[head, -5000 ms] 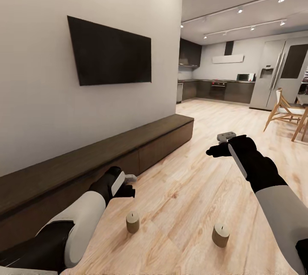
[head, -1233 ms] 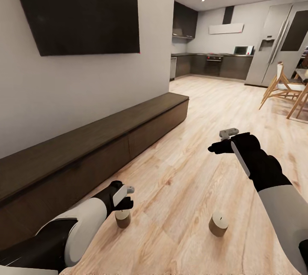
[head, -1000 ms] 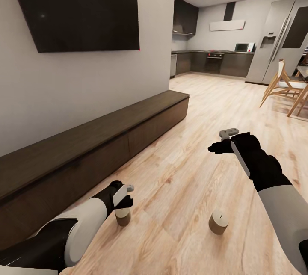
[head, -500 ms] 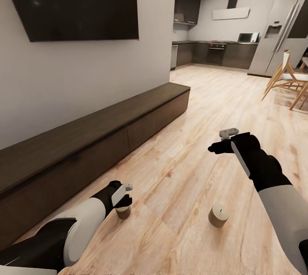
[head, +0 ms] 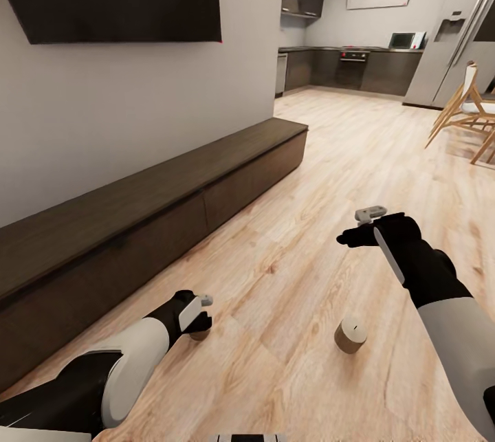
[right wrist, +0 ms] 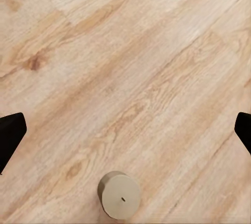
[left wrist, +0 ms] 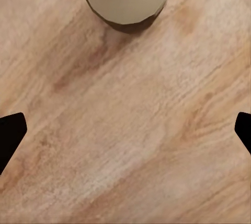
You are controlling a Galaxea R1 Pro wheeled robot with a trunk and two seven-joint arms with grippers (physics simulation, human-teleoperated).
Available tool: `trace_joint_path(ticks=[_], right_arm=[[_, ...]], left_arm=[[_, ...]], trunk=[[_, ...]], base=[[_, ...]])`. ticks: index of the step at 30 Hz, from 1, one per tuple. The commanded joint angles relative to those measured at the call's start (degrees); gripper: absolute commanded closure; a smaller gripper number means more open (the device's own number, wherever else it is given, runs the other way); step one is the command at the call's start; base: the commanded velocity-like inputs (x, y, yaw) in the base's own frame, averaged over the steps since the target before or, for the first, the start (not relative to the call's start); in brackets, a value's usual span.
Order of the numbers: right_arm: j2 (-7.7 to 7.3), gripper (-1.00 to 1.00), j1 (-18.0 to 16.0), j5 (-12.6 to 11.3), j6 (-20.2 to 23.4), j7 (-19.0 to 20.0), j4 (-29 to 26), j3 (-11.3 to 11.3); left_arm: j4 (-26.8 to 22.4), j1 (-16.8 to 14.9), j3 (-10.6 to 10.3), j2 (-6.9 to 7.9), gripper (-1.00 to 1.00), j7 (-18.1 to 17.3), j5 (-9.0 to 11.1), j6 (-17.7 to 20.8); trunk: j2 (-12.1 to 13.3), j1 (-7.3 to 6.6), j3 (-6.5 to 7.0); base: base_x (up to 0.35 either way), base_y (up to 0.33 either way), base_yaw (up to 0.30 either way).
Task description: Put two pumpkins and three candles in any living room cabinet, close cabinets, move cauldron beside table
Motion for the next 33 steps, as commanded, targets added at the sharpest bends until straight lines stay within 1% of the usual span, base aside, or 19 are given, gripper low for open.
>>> trace_joint_path(ticks=[1,4,6,10,20,27,31,33], right_arm=[[-0.17,-1.0,-0.05,-0.03,0.22,0.06,-0.07,0.12],[-0.3,-1.0,-0.07,-0.03,0.22,0.06,-0.09,0.12],[-0.33,-1.0,-0.11,-0.03,0.22,0.06,-0.1,0.11],[-0.35,-1.0,-0.11,-0.03,0.22,0.06,-0.11,0.12],[-0.36,-1.0,-0.13,-0.03,0.22,0.06,-0.11,0.12],[-0.36,-1.0,-0.13,-0.03,0.22,0.1,-0.15,0.12],[-0.41,-1.0,-0.13,0.03,0.22,0.13,-2.64,0.12],[-0.79,-1.0,-0.13,0.01,0.22,0.14,-3.08,0.12]], left_arm=[[-0.14,-0.01,0.43,-0.04,-1.0,0.54,0.48,0.09],[-0.14,-0.01,0.4,-0.04,-1.0,0.54,0.48,-1.25],[-0.06,-0.01,0.42,-0.04,-1.0,0.5,0.53,-2.85],[0.03,-0.01,0.36,-0.04,-1.0,0.42,0.56,-3.84],[0.05,-0.01,0.29,-0.04,-1.0,0.06,0.54,-4.12],[0.05,-0.01,0.29,-0.04,-1.0,-0.19,0.53,-4.11],[0.05,-0.01,0.24,-0.04,-1.0,-0.31,0.54,-4.07],[0.05,-0.01,0.21,-0.04,-1.0,-0.32,0.53,-4.05]], trunk=[[-0.03,-0.02,-0.06],[-0.03,-0.02,-0.06],[-0.03,-0.02,-0.06],[-0.03,-0.02,-0.06],[-0.03,-0.02,-0.06],[-0.03,-0.02,-0.06],[-0.03,-0.02,-0.06],[-0.03,-0.02,-0.06]], base=[[0.0,0.0,0.0],[0.0,0.0,0.0],[0.0,0.0,0.0],[0.004,0.0,0.0],[0.186,0.0,0.0],[0.028,0.0,0.0],[0.001,0.0,0.0],[0.0,0.0,0.0]])
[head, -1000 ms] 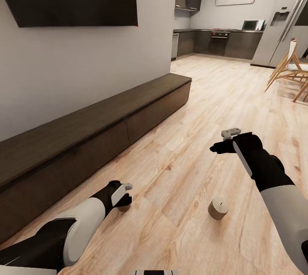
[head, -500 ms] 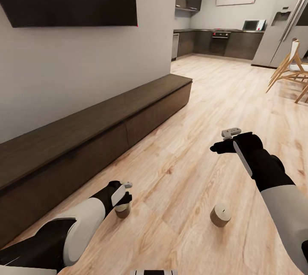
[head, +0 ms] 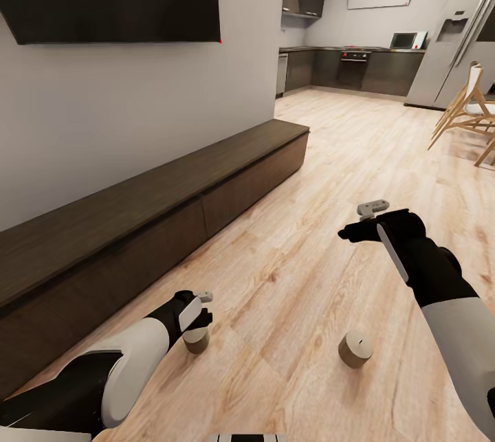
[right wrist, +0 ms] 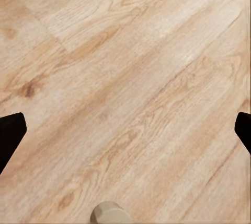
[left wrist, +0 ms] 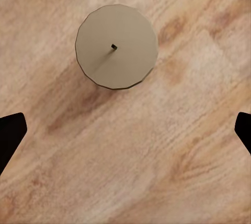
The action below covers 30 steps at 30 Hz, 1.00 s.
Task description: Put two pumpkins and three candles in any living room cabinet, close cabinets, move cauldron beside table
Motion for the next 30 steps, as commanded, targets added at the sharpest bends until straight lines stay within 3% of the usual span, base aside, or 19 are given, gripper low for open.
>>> trace_joint_path(ticks=[1,19,30], right_arm=[[-0.43,-1.0,-0.04,-0.1,0.22,0.06,-0.22,0.12],[-1.22,-1.0,-0.04,-0.2,0.22,0.06,-0.51,0.12],[-1.23,-1.0,-0.04,-0.2,0.22,0.06,-0.51,0.12]], left_arm=[[-0.14,0.0,0.42,-0.04,-1.0,0.46,0.41,0.15],[-0.87,0.0,0.66,0.63,-1.0,0.49,0.38,0.59],[-0.91,0.0,0.67,0.59,-1.0,0.44,0.47,0.6]], trunk=[[-0.03,0.02,-0.27],[-0.27,0.48,-4.26],[-0.27,0.48,-4.26]], base=[[0.0,0.0,0.0],[0.0,0.0,0.0],[0.001,0.0,0.0]])
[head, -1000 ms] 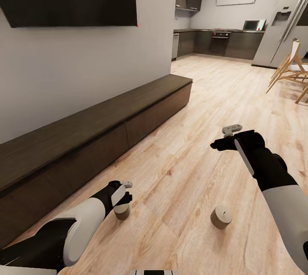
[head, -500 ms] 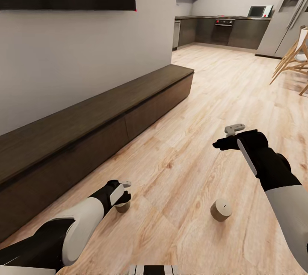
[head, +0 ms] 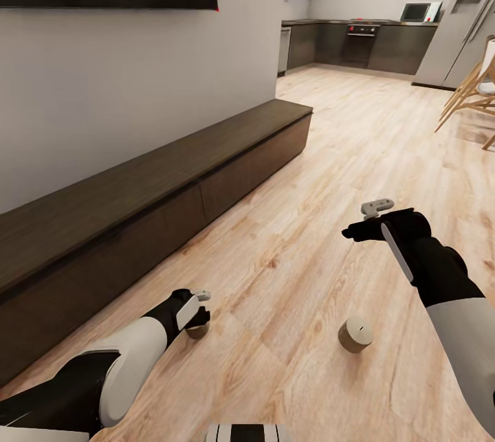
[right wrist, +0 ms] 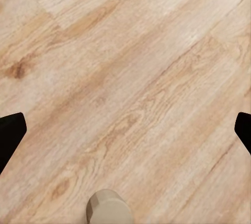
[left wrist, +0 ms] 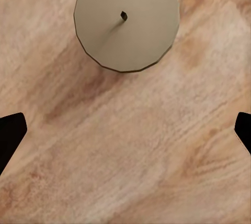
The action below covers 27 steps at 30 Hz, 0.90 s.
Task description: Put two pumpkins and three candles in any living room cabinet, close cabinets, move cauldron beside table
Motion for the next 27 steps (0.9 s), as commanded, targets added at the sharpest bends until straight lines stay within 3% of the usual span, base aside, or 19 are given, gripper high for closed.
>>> trace_joint_path(ticks=[1,11,27], right_arm=[[-0.06,-1.0,-0.04,-0.04,0.22,0.05,-0.04,0.12],[-0.11,-1.0,-0.04,-0.04,0.22,0.05,-0.04,0.12],[-0.74,-1.0,-0.04,-0.09,0.22,0.05,-0.05,0.12]], left_arm=[[-0.12,0.0,0.44,-0.04,-1.0,0.46,0.45,0.14],[-0.12,0.0,0.35,-0.05,-1.0,-0.78,0.45,0.09],[-0.04,0.0,0.26,0.02,-1.0,-0.83,0.45,0.13]], trunk=[[-0.02,-0.01,-0.05],[-0.02,-0.01,-0.05],[-0.02,-0.01,-0.05]], base=[[0.047,0.0,0.0],[0.231,0.0,0.0],[0.029,0.054,0.0]])
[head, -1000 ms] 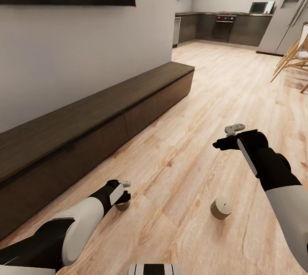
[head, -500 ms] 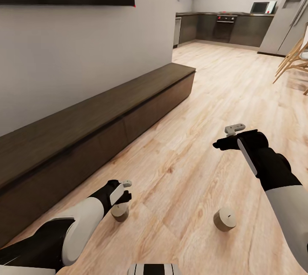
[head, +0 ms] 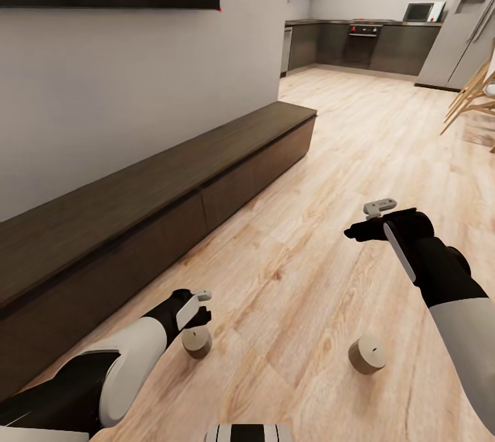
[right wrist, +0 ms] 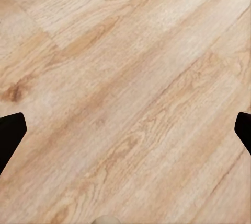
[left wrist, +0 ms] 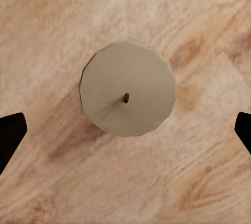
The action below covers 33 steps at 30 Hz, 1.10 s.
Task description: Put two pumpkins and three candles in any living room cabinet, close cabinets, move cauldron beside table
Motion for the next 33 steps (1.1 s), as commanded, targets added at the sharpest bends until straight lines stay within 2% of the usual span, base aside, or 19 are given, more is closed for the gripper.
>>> trace_joint_path(ticks=[1,6,14,21,27,33], right_arm=[[-0.06,-1.0,-0.04,-0.03,0.23,0.04,-0.04,0.12],[-0.08,-1.0,-0.04,0.0,0.23,0.04,-0.06,0.12],[-1.02,-1.0,-0.04,-0.06,0.23,0.04,-0.11,0.12],[-1.44,-1.0,-0.04,-0.15,0.23,0.04,-0.12,0.12],[-1.47,-1.0,-0.04,-0.17,0.23,0.04,-0.12,0.12],[-1.47,-1.0,-0.04,-0.17,0.23,0.04,-0.13,0.12]], left_arm=[[-0.12,0.0,0.44,-0.04,-1.0,0.47,0.45,0.15],[-0.12,0.0,0.44,-0.02,-1.0,0.47,0.44,0.15],[-0.12,0.0,0.44,-0.02,-1.0,0.31,0.44,-0.13],[-0.19,0.0,0.49,0.05,-1.0,-2.18,0.41,-0.35],[-0.21,0.0,0.52,0.09,-1.0,-2.47,0.37,-0.37],[-0.21,0.0,0.52,0.52,-1.0,-2.51,0.4,-0.37]], trunk=[[-0.02,-0.01,-0.05],[-0.02,-0.01,-0.05],[-0.02,-0.01,-0.05],[-0.02,-0.01,-0.05],[-0.02,-0.01,-0.05],[-0.1,0.14,-1.38]], base=[[0.008,0.023,0.0],[0.003,0.008,0.0],[0.0,0.0,0.0],[0.0,0.0,0.0],[0.0,0.0,0.0],[0.0,0.0,0.0]])
